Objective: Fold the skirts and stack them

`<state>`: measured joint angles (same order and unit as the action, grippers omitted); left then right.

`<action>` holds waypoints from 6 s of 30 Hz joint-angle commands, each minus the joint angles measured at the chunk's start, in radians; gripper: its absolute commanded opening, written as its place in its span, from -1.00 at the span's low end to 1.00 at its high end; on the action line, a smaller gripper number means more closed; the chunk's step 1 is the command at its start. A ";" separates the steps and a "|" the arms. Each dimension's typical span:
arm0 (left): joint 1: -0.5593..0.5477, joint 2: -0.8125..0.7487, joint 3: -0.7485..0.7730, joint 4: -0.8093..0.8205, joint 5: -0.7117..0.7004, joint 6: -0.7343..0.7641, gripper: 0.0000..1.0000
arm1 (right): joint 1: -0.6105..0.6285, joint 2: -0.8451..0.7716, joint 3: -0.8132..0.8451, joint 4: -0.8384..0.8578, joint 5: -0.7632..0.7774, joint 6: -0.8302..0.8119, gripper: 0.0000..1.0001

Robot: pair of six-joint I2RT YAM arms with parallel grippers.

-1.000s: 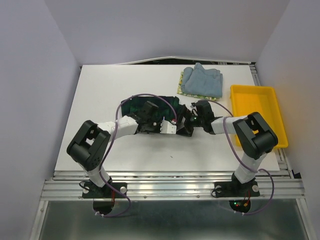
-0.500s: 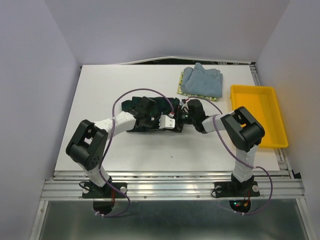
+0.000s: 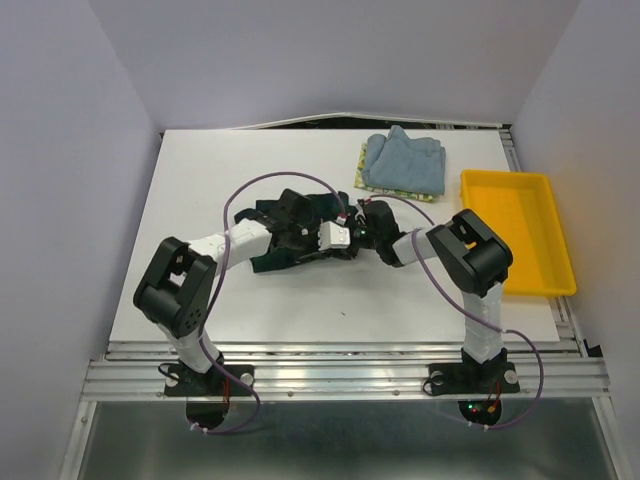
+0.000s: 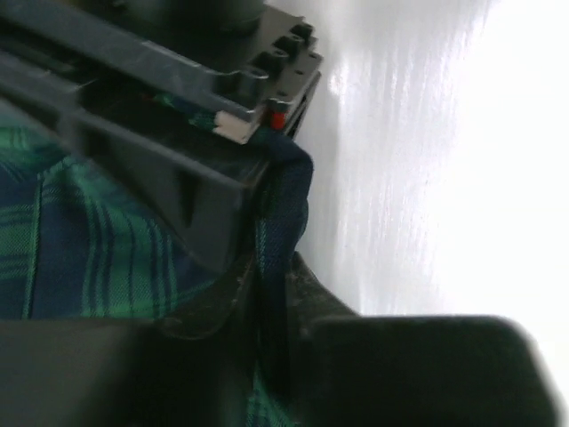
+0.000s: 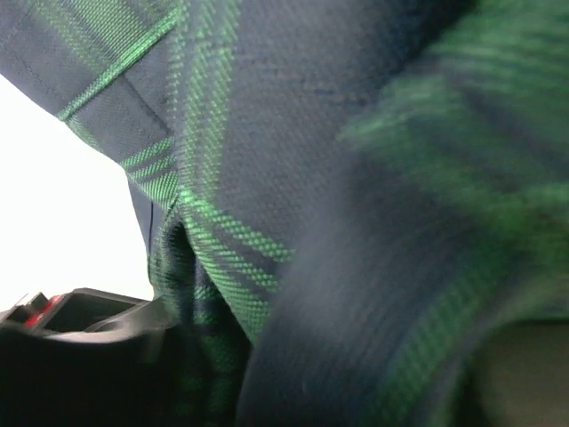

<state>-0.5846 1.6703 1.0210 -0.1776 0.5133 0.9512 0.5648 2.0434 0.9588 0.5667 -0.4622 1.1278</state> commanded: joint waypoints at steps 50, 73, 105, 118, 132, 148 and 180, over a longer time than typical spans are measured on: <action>0.485 -0.038 -0.415 0.389 0.076 -1.525 -0.41 | -0.019 -0.006 0.124 -0.281 0.117 -0.254 -0.99; 0.230 0.058 0.146 0.443 -0.165 -1.346 -1.00 | -0.037 -0.204 0.302 -0.361 0.479 -0.882 -0.99; 0.083 0.761 1.079 0.764 0.076 -1.338 -1.00 | -0.451 -0.137 0.522 -0.163 0.473 -1.037 -0.99; 0.095 0.815 1.036 0.708 0.057 -1.312 -1.00 | -0.562 -0.042 0.405 -0.209 0.320 -0.878 -0.99; 0.112 0.798 1.005 0.658 0.044 -1.298 -0.53 | -0.628 -0.001 0.529 -0.405 0.269 -0.789 0.42; 0.167 0.594 0.930 0.590 0.051 -1.298 0.76 | -0.637 -0.164 0.629 -0.424 0.214 -0.846 0.99; 0.405 0.143 0.637 0.218 0.024 -1.080 0.77 | -0.517 0.527 1.040 0.021 0.117 -0.654 0.99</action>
<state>-0.1802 1.9064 1.6749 0.0631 0.5339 -0.1883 0.0525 2.5061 1.9320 0.4942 -0.3740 0.4759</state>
